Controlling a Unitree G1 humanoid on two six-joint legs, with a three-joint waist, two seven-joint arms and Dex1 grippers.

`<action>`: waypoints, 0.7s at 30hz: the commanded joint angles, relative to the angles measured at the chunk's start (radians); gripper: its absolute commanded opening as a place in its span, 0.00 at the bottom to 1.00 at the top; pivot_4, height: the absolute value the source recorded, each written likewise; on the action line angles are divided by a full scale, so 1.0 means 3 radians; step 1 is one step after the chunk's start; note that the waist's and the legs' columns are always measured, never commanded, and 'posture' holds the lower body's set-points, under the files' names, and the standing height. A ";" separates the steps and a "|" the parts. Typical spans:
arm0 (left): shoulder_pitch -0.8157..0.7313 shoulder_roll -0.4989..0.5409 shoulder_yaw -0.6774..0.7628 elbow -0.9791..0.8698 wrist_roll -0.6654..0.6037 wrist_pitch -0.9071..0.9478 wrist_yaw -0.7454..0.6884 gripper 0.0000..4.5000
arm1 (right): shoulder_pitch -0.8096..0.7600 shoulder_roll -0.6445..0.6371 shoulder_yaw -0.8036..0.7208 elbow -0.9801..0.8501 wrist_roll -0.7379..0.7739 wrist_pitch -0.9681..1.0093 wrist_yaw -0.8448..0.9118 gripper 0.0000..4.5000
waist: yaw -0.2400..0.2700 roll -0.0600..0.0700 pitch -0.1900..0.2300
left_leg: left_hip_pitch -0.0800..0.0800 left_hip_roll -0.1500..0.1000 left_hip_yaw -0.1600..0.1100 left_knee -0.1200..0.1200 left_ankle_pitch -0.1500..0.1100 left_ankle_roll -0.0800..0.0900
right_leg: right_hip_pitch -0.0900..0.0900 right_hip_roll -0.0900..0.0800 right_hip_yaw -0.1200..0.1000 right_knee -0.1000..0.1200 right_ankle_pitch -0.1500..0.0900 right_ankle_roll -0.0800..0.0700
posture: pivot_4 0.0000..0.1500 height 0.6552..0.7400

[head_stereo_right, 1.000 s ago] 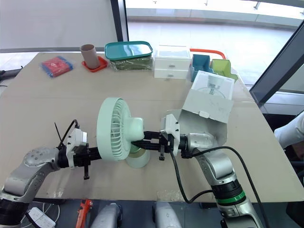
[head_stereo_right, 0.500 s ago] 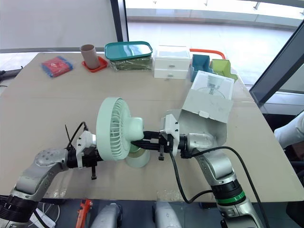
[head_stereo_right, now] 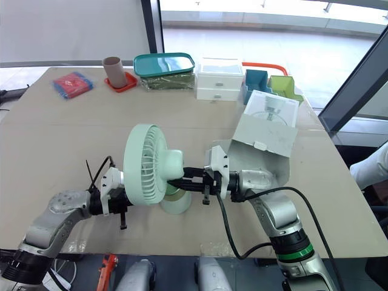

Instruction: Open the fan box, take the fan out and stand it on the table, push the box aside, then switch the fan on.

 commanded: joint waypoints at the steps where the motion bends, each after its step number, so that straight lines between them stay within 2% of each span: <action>1: -0.0043 -0.0014 -0.0018 -0.0074 -0.0016 -0.0051 -0.0011 0.01 | 0.0028 -0.0035 0.0035 -0.0067 -0.0029 0.0025 -0.0007 0.09 | 0.0000 0.0000 0.0000 | 0.0000 0.0000 0.0000 0.0000 0.0000 0.0000 | 0.0000 0.0000 0.0000 0.0000 0.0000 0.0000 | 1.00 1.00; 21: -0.0047 -0.0104 -0.0109 -0.0043 0.0040 -0.0058 -0.0017 0.01 | 0.0071 -0.0050 0.0029 -0.0118 -0.0014 0.0054 -0.0026 0.09 | 0.0027 0.0000 -0.0001 | 0.0000 -0.0002 0.0000 0.0005 0.0000 0.0000 | 0.0004 -0.0002 0.0000 0.0000 0.0000 0.0002 | 1.00 1.00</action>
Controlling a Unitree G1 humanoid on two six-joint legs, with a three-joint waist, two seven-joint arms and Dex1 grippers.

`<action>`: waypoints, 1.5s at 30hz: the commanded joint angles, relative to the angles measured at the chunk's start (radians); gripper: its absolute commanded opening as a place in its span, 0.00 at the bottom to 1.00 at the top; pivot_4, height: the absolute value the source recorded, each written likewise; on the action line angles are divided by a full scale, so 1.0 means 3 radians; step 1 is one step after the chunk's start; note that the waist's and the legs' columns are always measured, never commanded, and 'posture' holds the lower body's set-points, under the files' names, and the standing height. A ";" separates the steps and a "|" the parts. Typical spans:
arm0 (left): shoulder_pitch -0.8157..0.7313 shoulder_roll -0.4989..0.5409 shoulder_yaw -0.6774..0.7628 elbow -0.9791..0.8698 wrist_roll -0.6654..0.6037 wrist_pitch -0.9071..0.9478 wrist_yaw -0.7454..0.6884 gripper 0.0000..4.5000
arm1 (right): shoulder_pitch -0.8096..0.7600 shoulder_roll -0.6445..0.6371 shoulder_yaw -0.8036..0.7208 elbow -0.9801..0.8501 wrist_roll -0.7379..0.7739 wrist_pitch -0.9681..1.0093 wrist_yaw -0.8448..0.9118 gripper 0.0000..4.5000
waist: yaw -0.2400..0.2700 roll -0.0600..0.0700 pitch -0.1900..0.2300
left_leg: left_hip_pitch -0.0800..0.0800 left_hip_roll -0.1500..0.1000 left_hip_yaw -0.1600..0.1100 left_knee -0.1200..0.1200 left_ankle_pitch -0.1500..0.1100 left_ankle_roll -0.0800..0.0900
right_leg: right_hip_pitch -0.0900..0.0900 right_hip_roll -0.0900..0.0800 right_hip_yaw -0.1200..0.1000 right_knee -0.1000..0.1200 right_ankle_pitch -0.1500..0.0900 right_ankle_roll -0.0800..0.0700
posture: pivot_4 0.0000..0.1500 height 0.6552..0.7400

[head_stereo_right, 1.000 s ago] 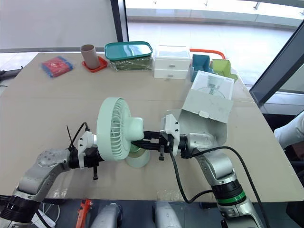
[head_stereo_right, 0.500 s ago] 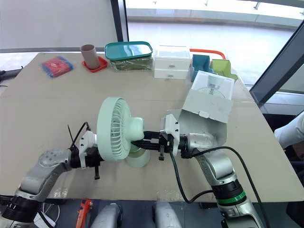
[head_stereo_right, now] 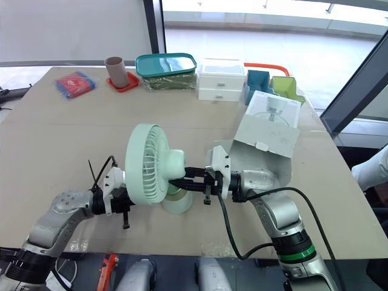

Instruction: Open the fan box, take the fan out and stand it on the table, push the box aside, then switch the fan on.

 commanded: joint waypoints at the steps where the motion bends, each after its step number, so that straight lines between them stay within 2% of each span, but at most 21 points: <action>1: -0.0034 -0.0030 -0.0083 -0.0039 0.0003 -0.0058 -0.0034 0.01 | 0.0039 -0.0018 0.0055 -0.0079 -0.0019 0.0038 -0.0016 0.09 | 0.0001 0.0000 0.0000 | 0.0000 0.0000 0.0000 0.0000 0.0000 0.0000 | 0.0000 0.0000 0.0000 0.0000 0.0000 0.0000 | 1.00 1.00; 25: -0.0031 -0.0028 -0.0051 -0.0155 -0.0031 0.0011 -0.0001 0.01 | 0.0048 -0.0034 0.0050 -0.0080 -0.0008 0.0045 -0.0026 0.09 | 0.0004 0.0000 0.0000 | 0.0000 0.0000 0.0000 0.0001 0.0000 0.0000 | 0.0001 0.0000 0.0000 0.0000 0.0000 0.0000 | 1.00 1.00; 36: -0.0049 0.0199 0.0371 -0.0151 -0.0347 0.0044 -0.0130 0.01 | 0.0038 -0.0039 0.0027 -0.0076 0.0004 0.0046 -0.0031 0.09 | -0.0003 0.0000 0.0000 | 0.0001 0.0002 0.0000 0.0001 0.0000 0.0000 | 0.0000 0.0002 -0.0001 0.0000 0.0001 0.0000 | 1.00 1.00; 45: 0.0173 0.0459 0.0502 -0.0020 -0.0233 -0.0411 -0.0443 0.01 | 0.0022 -0.0032 -0.0010 -0.0058 0.0035 0.0056 -0.0039 0.09 | -0.0011 0.0001 0.0000 | 0.0001 0.0002 0.0000 0.0000 0.0000 0.0000 | -0.0001 0.0001 0.0000 0.0000 0.0000 0.0000 | 1.00 1.00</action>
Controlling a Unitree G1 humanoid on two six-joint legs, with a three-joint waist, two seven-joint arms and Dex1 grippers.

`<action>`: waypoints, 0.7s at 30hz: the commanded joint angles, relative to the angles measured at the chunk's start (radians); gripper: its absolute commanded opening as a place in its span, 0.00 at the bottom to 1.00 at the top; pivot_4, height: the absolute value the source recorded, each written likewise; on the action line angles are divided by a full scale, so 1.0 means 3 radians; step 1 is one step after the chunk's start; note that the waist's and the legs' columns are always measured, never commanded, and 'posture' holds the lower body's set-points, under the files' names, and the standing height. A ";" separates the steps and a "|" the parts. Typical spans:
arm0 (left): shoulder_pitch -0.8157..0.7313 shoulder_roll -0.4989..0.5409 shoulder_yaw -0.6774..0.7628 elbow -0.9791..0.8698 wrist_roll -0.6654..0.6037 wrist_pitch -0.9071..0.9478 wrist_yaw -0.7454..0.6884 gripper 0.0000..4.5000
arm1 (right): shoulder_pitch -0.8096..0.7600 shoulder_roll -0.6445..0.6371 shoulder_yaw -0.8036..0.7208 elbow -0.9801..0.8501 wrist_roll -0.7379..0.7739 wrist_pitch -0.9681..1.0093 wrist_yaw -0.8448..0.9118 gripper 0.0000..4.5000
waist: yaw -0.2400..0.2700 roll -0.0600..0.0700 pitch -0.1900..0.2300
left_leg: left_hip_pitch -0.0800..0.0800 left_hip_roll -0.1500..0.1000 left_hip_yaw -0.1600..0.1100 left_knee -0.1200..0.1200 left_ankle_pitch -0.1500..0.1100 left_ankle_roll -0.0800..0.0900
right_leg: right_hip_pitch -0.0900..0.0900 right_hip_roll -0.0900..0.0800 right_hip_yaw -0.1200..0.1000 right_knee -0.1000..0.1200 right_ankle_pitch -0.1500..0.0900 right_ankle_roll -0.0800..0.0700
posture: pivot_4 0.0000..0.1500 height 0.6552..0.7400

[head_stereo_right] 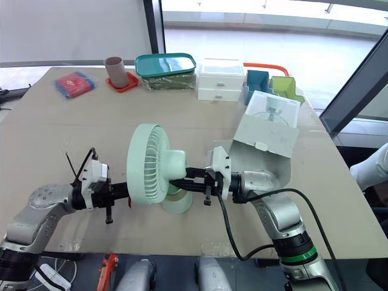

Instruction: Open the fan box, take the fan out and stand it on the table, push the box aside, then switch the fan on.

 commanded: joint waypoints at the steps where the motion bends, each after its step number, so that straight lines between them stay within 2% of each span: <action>1: 0.0087 0.0120 0.0146 0.0026 0.0035 -0.0326 -0.0161 0.01 | -0.0019 0.0008 -0.0037 -0.0024 0.0073 0.0075 -0.0023 0.09 | 0.0000 0.0001 0.0000 | 0.0000 0.0001 0.0000 -0.0001 0.0000 0.0000 | 0.0000 0.0000 0.0000 0.0000 0.0000 0.0000 | 1.00 1.00; 11: 0.0059 0.0092 0.0167 0.0115 0.0004 -0.0479 -0.0127 0.01 | -0.0497 0.0138 -0.0220 -0.0089 0.0353 0.0446 -0.0234 0.09 | 0.0000 0.0002 0.0001 | -0.0006 0.0000 0.0000 0.0000 0.0000 0.0000 | -0.0007 0.0000 -0.0001 0.0000 0.0000 -0.0001 | 1.00 1.00; 21: 0.0009 0.0021 0.0131 0.0069 -0.0027 -0.0423 -0.0039 0.01 | -0.0923 0.0222 -0.0121 0.0653 0.0054 0.0076 0.0001 0.09 | 0.0011 0.0002 0.0002 | -0.0010 -0.0002 -0.0002 -0.0001 0.0000 0.0000 | -0.0007 -0.0003 -0.0004 -0.0001 0.0000 0.0000 | 1.00 1.00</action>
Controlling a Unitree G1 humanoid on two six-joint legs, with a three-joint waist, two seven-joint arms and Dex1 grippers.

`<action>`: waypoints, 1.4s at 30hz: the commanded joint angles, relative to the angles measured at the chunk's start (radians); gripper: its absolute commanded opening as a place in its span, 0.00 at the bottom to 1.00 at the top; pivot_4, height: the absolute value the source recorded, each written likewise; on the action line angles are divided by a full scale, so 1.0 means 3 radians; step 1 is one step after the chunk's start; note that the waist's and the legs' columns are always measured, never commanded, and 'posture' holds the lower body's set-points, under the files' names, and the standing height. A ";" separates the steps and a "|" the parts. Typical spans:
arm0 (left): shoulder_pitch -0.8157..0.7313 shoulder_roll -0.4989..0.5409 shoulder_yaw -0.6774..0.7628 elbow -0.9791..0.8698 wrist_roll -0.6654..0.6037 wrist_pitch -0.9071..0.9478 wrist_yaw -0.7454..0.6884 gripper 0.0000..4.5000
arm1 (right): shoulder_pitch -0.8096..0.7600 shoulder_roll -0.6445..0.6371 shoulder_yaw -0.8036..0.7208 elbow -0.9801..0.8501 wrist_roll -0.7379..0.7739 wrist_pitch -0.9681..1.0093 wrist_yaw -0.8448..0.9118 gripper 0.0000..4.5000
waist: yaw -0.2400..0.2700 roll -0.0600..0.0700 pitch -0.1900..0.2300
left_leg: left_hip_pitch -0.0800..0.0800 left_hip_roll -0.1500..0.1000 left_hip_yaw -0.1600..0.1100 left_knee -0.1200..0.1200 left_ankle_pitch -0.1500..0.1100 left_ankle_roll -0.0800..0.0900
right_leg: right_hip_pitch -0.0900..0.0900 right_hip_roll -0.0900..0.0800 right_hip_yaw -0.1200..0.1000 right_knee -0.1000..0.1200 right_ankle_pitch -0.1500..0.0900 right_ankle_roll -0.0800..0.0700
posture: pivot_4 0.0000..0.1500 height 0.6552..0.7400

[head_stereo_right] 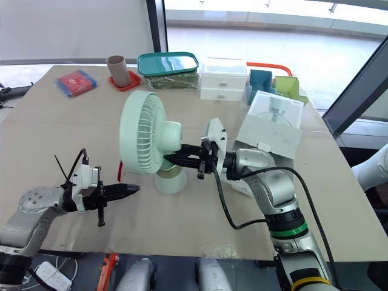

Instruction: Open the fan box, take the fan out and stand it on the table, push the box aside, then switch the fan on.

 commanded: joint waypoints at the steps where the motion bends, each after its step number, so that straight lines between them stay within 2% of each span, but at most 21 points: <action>1: -0.0035 -0.0022 0.0031 -0.0095 -0.0053 0.0010 0.0040 0.01 | -0.0231 0.0070 -0.0034 0.0152 -0.0046 -0.0244 0.0118 0.09 | -0.0002 0.0001 0.0000 | 0.0000 0.0000 0.0000 0.0000 0.0000 0.0000 | 0.0000 0.0000 0.0000 0.0000 0.0000 0.0000 | 1.00 1.00; 9: -0.0013 -0.0019 0.0025 -0.0136 -0.0059 0.0019 0.0057 0.01 | -0.0572 0.0220 -0.0045 0.0726 -0.0176 -0.0348 0.0239 0.09 | -0.0013 0.0001 0.0000 | 0.0001 0.0003 -0.0001 -0.0001 0.0000 0.0000 | -0.0002 0.0002 -0.0004 0.0001 0.0003 -0.0006 | 1.00 1.00; 20: 0.0011 -0.0029 0.0012 -0.0214 -0.0052 0.0042 0.0142 0.01 | -0.0615 0.0379 -0.0005 0.1156 -0.0335 -0.0612 0.0391 0.09 | -0.0013 0.0001 0.0001 | 0.0001 0.0004 -0.0002 -0.0001 0.0000 0.0001 | -0.0002 0.0001 -0.0006 0.0001 0.0003 -0.0006 | 1.00 1.00; 34: -0.0002 -0.0054 -0.0003 -0.0245 -0.0042 0.0073 0.0203 0.01 | -0.0581 0.0391 0.0013 0.1317 -0.0433 -0.0710 0.0492 0.09 | -0.0020 0.0001 0.0000 | 0.0006 0.0006 -0.0001 -0.0001 0.0000 0.0000 | 0.0000 0.0002 -0.0007 0.0003 0.0007 -0.0011 | 1.00 1.00; 35: -0.0001 -0.0056 -0.0004 -0.0249 -0.0046 0.0076 0.0207 0.00 | -0.0581 0.0393 0.0006 0.1313 -0.0426 -0.0695 0.0491 0.32 | -0.0020 0.0001 0.0000 | 0.0006 0.0006 -0.0001 -0.0001 0.0000 0.0000 | 0.0000 0.0002 -0.0007 0.0003 0.0007 -0.0011 | 1.00 1.00; 36: 0.0005 -0.0059 -0.0011 -0.0252 -0.0044 0.0078 0.0210 0.00 | -0.0580 0.0383 -0.0004 0.1296 -0.0425 -0.0689 0.0492 0.39 | -0.0020 0.0001 0.0000 | 0.0006 0.0006 -0.0001 -0.0001 0.0000 0.0000 | 0.0000 0.0002 -0.0007 0.0003 0.0007 -0.0011 | 1.00 1.00; 41: -0.0002 -0.0074 -0.0031 -0.0237 -0.0032 0.0075 0.0219 0.00 | -0.0573 0.0350 -0.0031 0.1252 -0.0424 -0.0664 0.0486 0.93 | -0.0019 0.0001 0.0000 | 0.0005 0.0006 -0.0001 -0.0001 0.0000 0.0000 | 0.0000 0.0002 -0.0007 0.0003 0.0007 -0.0011 | 1.00 1.00; 42: -0.0006 -0.0082 -0.0038 -0.0232 -0.0027 0.0072 0.0221 0.00 | -0.0568 0.0345 -0.0030 0.1240 -0.0421 -0.0656 0.0485 0.97 | -0.0019 0.0001 0.0000 | 0.0005 0.0006 -0.0001 -0.0001 0.0000 0.0000 | 0.0000 0.0002 -0.0007 0.0003 0.0007 -0.0011 | 1.00 1.00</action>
